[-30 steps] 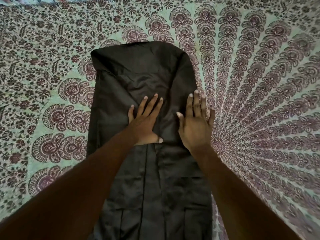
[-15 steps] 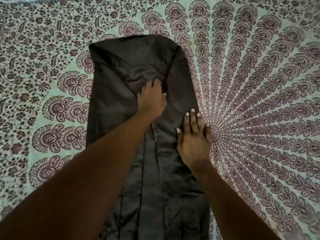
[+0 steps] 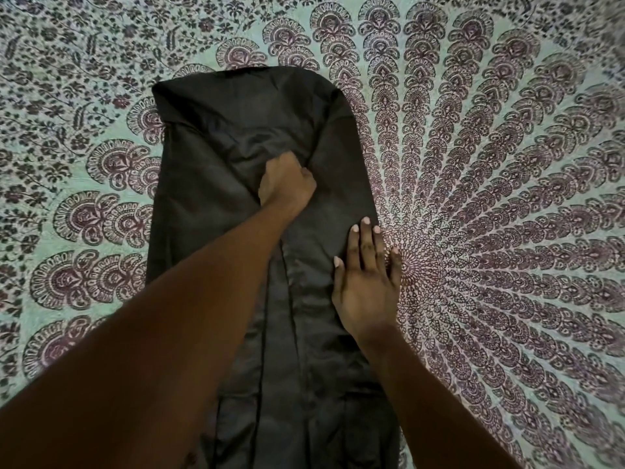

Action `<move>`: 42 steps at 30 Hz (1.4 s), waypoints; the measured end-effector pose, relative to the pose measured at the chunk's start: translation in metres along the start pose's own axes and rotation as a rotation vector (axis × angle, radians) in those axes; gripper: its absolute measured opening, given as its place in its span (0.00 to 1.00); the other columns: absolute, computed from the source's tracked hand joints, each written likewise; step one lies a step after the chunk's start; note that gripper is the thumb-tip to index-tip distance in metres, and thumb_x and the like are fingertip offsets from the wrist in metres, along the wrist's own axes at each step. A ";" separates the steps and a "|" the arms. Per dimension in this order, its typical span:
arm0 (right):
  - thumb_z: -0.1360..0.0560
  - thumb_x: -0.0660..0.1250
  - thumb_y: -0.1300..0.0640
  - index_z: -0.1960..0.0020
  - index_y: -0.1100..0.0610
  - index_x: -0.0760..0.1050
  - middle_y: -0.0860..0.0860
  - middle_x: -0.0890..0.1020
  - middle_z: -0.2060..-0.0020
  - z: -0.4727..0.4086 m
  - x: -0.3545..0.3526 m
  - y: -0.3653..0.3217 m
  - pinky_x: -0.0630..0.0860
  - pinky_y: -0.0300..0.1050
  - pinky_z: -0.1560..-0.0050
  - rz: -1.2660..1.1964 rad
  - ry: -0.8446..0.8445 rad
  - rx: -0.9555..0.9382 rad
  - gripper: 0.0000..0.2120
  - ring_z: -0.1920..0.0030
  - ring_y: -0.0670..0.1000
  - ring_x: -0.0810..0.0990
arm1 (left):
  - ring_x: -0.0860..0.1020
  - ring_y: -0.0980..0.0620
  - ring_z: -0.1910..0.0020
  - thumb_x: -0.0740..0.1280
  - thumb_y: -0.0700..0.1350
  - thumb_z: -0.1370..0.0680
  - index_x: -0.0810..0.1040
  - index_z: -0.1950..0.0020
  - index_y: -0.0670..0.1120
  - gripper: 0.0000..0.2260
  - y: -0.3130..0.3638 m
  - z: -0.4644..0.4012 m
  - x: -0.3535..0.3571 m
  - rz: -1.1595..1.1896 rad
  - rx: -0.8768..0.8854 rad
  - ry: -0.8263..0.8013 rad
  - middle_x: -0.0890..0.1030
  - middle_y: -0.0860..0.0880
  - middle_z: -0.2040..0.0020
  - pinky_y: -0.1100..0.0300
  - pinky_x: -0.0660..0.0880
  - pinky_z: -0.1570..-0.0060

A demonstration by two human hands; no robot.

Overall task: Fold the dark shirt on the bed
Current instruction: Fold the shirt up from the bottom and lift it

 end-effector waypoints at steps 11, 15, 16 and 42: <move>0.20 0.63 0.48 0.29 0.58 0.73 0.59 0.68 0.25 0.042 -0.021 0.023 0.66 0.62 0.30 -0.166 -0.030 0.068 0.23 0.27 0.62 0.67 | 0.76 0.45 0.53 0.67 0.40 0.23 0.74 0.50 0.44 0.04 -0.033 0.146 -0.014 0.125 0.184 0.102 0.74 0.46 0.50 0.49 0.76 0.53; 0.22 0.66 0.51 0.35 0.61 0.76 0.60 0.72 0.35 0.093 -0.033 0.036 0.75 0.60 0.37 -0.295 -0.006 0.071 0.19 0.35 0.62 0.73 | 0.78 0.43 0.49 0.71 0.45 0.23 0.73 0.43 0.46 0.12 -0.088 0.245 0.006 0.058 -0.058 -0.069 0.74 0.46 0.45 0.49 0.78 0.52; 0.22 0.67 0.52 0.35 0.61 0.76 0.60 0.72 0.36 0.105 -0.035 0.039 0.75 0.59 0.38 -0.315 -0.015 0.086 0.19 0.36 0.61 0.73 | 0.79 0.43 0.49 0.71 0.47 0.24 0.71 0.41 0.47 0.15 -0.097 0.264 0.011 0.069 -0.108 -0.106 0.75 0.46 0.45 0.49 0.79 0.51; 0.22 0.68 0.60 0.51 0.59 0.77 0.57 0.77 0.52 0.258 -0.059 0.050 0.64 0.43 0.62 -0.445 0.048 0.364 0.02 0.58 0.58 0.77 | 0.78 0.46 0.59 0.76 0.44 0.26 0.72 0.54 0.51 0.12 -0.172 0.386 0.017 0.211 -0.233 -0.185 0.77 0.51 0.65 0.61 0.67 0.59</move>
Point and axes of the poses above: each hand's wrist, its own z-axis away from the middle knuckle, its own x-axis out of the palm, y = z × x, the point moved 10 cm from there along -z, towards the middle knuckle
